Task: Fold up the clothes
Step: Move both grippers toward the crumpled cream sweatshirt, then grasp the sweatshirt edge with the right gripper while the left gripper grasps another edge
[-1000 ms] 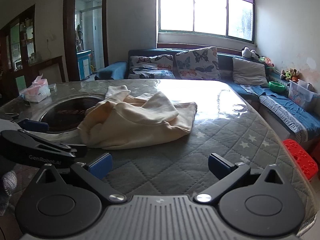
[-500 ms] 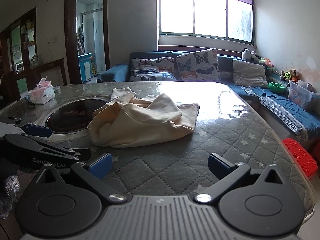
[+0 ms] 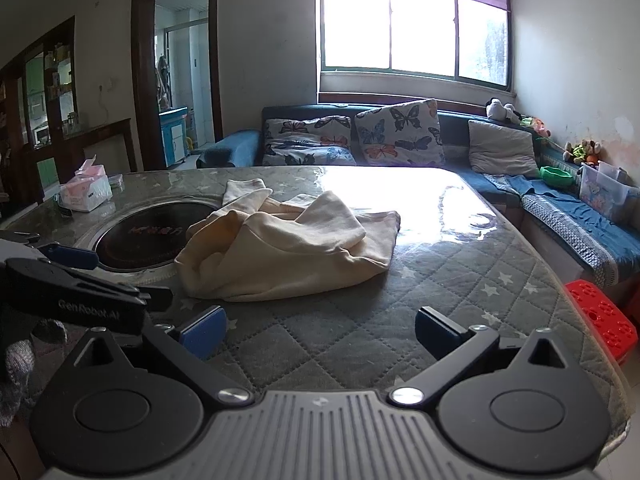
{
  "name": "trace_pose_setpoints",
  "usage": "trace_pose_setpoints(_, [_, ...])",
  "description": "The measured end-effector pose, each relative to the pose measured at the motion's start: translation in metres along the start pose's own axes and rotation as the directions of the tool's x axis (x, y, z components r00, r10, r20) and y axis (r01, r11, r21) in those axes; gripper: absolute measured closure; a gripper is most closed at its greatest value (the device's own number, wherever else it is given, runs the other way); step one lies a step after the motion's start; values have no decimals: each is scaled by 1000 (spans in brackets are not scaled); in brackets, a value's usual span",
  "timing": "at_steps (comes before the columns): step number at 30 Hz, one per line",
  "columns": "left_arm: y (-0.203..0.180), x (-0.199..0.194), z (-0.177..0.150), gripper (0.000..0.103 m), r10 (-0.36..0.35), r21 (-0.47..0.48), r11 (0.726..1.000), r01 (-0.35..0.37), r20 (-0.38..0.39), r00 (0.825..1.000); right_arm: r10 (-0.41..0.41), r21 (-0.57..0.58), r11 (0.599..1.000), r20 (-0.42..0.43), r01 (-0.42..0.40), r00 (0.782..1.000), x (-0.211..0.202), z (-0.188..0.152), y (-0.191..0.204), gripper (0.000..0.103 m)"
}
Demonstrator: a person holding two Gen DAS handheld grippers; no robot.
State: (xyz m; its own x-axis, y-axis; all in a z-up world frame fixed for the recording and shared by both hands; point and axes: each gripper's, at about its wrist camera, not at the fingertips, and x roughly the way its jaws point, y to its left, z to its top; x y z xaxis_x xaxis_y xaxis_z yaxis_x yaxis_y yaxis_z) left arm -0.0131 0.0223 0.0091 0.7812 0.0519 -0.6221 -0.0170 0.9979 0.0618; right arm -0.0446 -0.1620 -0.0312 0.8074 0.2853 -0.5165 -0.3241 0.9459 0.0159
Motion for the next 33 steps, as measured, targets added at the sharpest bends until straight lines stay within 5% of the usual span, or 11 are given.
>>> trace_pose_setpoints(23, [21, 46, 58, 1, -17, -4, 1000, 18, 31, 999, 100, 11, 995, -69, -100, 993, 71, 54, -15, 21])
trace_pose_setpoints(33, [26, 87, 90, 25, -54, -7, 999, 54, 10, 999, 102, 26, 995, -87, -100, 991, 133, 96, -36, 33])
